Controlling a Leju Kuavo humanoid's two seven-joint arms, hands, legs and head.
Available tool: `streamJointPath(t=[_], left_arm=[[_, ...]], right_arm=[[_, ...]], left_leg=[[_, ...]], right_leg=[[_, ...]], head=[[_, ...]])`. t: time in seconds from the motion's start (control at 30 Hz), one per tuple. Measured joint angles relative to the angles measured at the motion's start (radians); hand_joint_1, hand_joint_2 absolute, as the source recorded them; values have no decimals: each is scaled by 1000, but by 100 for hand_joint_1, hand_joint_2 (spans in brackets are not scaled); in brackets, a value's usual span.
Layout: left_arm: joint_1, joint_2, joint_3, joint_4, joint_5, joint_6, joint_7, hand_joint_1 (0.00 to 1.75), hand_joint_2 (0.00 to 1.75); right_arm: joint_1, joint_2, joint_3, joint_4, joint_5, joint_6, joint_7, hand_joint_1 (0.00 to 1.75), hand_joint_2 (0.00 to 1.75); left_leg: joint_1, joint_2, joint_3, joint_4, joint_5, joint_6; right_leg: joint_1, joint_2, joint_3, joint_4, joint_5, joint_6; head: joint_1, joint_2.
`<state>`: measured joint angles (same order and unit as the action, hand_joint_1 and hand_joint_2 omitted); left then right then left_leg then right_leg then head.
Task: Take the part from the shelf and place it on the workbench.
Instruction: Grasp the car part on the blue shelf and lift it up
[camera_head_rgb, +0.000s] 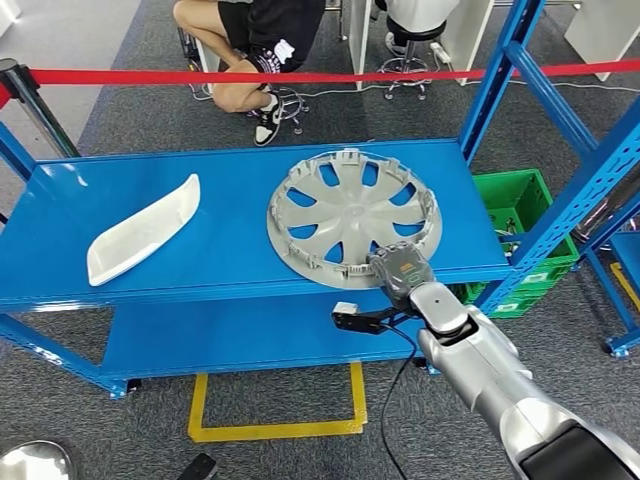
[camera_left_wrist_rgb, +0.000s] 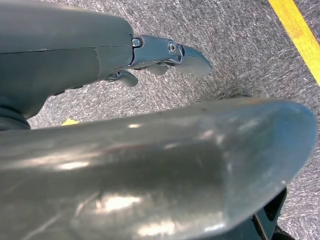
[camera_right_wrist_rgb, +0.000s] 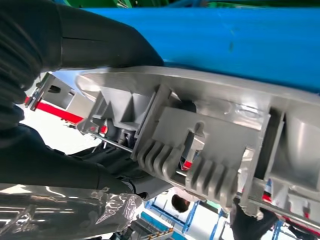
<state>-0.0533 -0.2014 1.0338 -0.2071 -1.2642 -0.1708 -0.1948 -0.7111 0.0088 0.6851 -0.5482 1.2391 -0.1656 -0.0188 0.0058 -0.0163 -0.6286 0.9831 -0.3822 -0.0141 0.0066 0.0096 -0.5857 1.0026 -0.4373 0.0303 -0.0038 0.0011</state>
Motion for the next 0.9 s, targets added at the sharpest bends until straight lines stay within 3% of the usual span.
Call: streamJointPath(t=[0.47,0.5,0.6,0.63,0.77,0.9], left_arm=[[0,-4,0,0,-4,-6,5,0,0],[0,-4,0,0,-4,-4,3,0,0],[1,-4,0,0,-6,6,-14,0,131],[1,-3,0,0,-7,11,-29,0,175],[3,1,0,0,-2,12,-106,0,175],[7,8,0,0,-12,38,-126,0,175]], right_arm=[[-1,3,0,13,-72,-57,-22,175,175],[1,3,-5,12,-93,-67,-34,175,131],[15,3,-30,-2,-154,-90,-69,175,0],[23,2,-38,-15,-175,-92,-80,175,0],[83,-17,-80,-140,-312,-93,-132,175,0],[153,-54,-126,-366,-521,-45,-160,175,0]], left_leg=[[0,0,0,0,0,0],[0,0,0,0,0,0],[0,0,0,0,0,0],[0,0,0,0,0,0],[0,0,0,0,0,0],[0,0,0,0,-1,-1]], right_leg=[[0,0,0,0,0,0],[0,0,0,0,0,0],[0,0,0,0,0,0],[0,0,0,0,0,0],[0,0,-1,0,0,-1],[0,1,-1,0,0,-1]], head=[[0,0],[0,0],[0,0],[0,0],[0,0],[0,0]])
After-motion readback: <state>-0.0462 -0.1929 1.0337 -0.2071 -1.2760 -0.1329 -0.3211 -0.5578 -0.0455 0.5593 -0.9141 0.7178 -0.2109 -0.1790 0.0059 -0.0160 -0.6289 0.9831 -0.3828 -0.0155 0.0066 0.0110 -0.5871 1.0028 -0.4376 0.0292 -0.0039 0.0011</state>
